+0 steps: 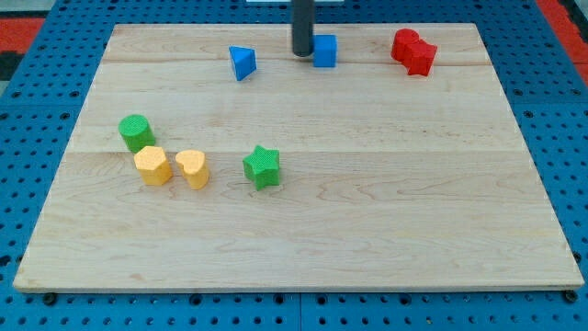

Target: Place the blue triangle left to the blue cube

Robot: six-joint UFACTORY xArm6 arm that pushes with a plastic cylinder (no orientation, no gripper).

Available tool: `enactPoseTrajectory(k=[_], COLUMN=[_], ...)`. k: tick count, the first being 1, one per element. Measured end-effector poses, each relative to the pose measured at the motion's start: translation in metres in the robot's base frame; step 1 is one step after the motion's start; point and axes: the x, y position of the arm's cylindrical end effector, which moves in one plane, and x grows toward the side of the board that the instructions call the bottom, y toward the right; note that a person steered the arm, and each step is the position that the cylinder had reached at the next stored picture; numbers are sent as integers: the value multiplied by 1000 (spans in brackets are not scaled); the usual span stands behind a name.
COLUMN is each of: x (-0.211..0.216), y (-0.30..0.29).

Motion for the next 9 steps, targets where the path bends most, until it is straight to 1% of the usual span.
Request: enactPoseTrajectory(k=[2, 3, 4, 5, 6, 7, 9], x=[-1, 1, 47, 105, 91, 46, 27], y=[60, 81, 21, -38, -154, -175, -113])
